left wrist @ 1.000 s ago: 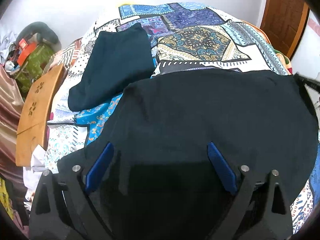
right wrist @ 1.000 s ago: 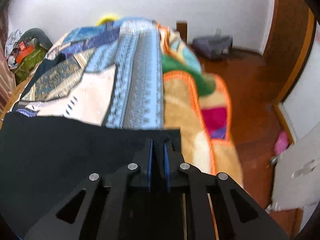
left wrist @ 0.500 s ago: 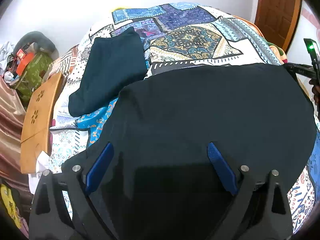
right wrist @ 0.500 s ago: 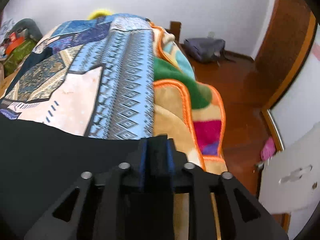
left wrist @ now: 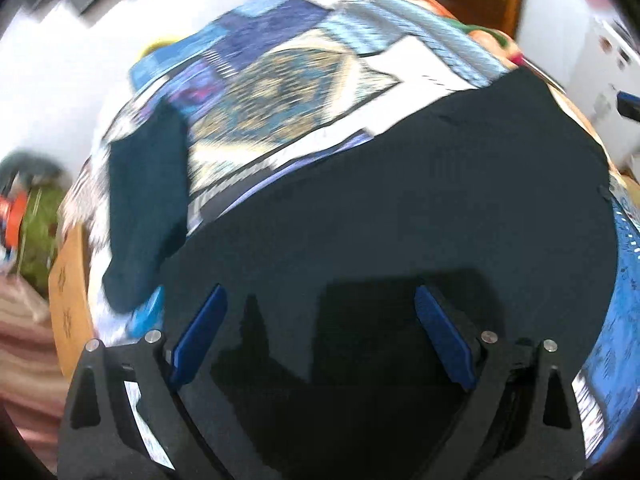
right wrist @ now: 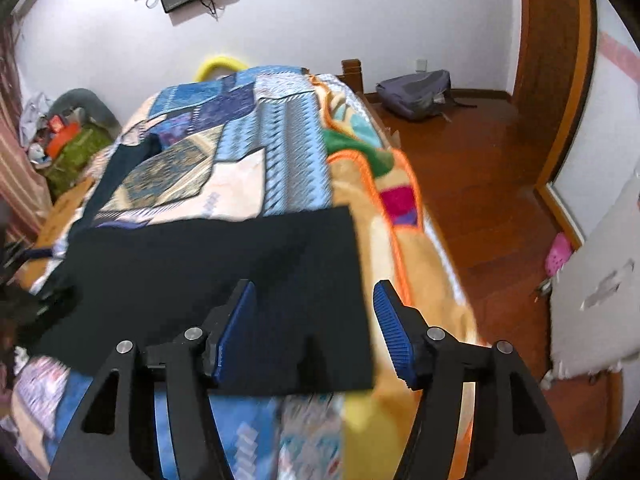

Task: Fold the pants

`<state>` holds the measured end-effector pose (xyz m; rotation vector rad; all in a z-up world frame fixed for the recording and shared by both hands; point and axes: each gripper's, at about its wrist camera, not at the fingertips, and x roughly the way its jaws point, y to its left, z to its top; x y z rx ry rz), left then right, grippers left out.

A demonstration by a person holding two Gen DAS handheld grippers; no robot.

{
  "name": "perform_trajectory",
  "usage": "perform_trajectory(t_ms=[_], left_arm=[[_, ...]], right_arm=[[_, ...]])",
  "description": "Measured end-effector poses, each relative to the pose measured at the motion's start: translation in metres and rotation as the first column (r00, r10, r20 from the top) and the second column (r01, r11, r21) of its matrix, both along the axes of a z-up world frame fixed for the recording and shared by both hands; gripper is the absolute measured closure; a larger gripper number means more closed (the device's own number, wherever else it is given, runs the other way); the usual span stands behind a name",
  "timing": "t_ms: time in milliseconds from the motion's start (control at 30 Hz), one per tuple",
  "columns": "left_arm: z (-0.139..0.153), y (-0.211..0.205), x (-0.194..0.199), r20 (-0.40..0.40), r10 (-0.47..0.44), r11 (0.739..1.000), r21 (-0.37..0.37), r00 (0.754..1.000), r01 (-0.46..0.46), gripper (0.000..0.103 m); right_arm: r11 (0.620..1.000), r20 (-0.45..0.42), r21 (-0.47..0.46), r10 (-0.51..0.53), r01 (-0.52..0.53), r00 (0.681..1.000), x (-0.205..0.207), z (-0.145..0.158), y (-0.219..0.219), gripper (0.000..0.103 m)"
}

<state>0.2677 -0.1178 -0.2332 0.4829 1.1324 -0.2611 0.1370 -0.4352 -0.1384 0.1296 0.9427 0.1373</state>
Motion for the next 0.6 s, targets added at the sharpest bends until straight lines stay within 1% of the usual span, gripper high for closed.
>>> perform_trajectory(t_ms=[67,167,267,400,500,600], left_arm=[[-0.004,-0.02,0.01,-0.038,-0.022,0.999,-0.024,0.999,0.021,0.007],[-0.007,-0.041,0.017,-0.059,-0.038,0.998,-0.05,0.998,0.035,0.008],[0.004,-0.055,0.013,-0.008,-0.053,0.995,-0.087,0.999,0.052,0.008],[0.025,-0.059,-0.007,0.084,-0.069,0.99,-0.117,0.994,0.079,0.008],[0.033,-0.054,-0.021,0.136,-0.07,0.99,-0.109,0.988,0.085,0.008],[0.038,-0.044,-0.034,0.179,-0.062,0.993,-0.087,0.982,0.079,0.008]], right_arm=[[0.999,-0.017,0.033,-0.014,0.014,1.0,-0.015,-0.005,0.003,0.036],[0.994,-0.051,0.099,-0.037,0.042,0.998,-0.031,-0.017,0.007,0.036],[0.979,-0.114,0.188,-0.055,0.076,0.992,-0.037,-0.038,0.013,0.036],[0.956,-0.175,0.26,-0.092,0.136,0.98,-0.033,-0.061,0.012,0.036],[0.948,-0.156,0.27,-0.13,0.169,0.979,-0.025,-0.066,0.012,0.035],[0.923,-0.161,0.323,-0.164,0.209,0.973,-0.014,-0.073,0.008,0.035]])
